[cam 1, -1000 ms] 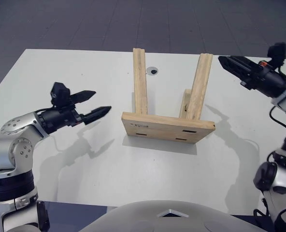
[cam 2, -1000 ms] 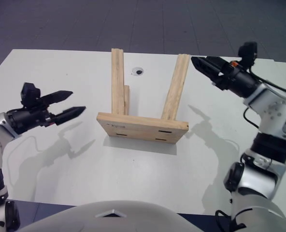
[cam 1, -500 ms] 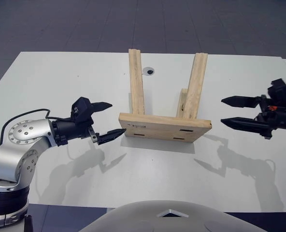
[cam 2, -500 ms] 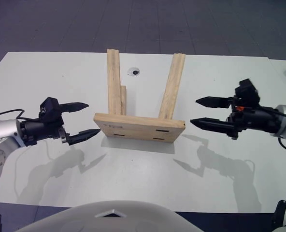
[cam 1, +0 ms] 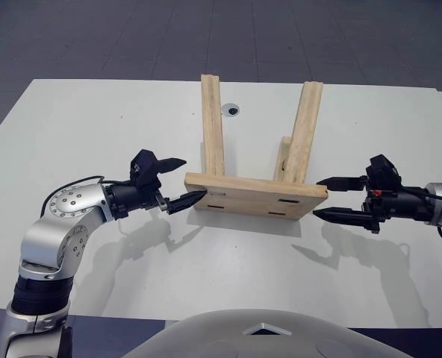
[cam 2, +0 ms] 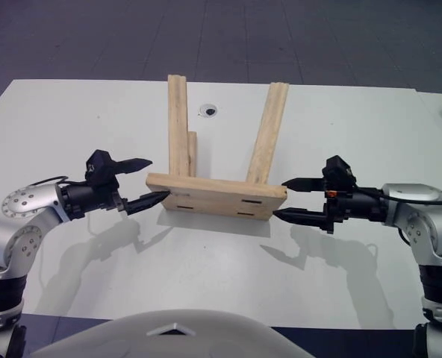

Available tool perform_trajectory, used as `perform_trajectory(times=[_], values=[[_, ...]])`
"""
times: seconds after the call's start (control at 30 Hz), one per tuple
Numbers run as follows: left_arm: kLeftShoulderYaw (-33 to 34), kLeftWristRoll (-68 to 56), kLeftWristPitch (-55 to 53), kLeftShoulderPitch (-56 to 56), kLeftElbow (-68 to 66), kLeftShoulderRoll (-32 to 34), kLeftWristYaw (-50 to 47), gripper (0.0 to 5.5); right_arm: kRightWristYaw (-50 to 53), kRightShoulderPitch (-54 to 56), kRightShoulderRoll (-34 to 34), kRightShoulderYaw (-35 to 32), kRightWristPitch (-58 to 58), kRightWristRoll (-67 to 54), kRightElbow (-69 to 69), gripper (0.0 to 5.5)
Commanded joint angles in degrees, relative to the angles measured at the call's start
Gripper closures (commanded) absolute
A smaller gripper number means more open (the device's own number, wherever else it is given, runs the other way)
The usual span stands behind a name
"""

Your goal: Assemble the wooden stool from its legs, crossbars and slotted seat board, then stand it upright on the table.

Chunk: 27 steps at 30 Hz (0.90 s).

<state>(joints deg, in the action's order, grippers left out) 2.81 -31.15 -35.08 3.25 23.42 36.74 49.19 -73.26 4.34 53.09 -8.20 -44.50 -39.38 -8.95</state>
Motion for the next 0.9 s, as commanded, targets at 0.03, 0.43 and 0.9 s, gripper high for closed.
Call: perform_trajectory(times=[0.03, 0.43, 0.9], values=[[0.1, -0.24, 0.75, 0.65, -0.37, -0.19, -0.24, 1.42, 1.45, 1.73, -1.45, 1.09, 0.12, -0.02, -0.16, 1.19], [-0.36, -1.01, 2.77, 0.96, -2.72, -0.4, 2.19, 3.34, 2.47, 1.66, -0.63, 4.63, -0.3, 1.78, -1.84, 3.14], [4.47, -16.99, -4.86, 5.1, 0.35, 3.89, 12.71, 3.65, -3.11, 20.87, 3.84, 5.7, -18.29, -8.26, -0.55, 3.5]])
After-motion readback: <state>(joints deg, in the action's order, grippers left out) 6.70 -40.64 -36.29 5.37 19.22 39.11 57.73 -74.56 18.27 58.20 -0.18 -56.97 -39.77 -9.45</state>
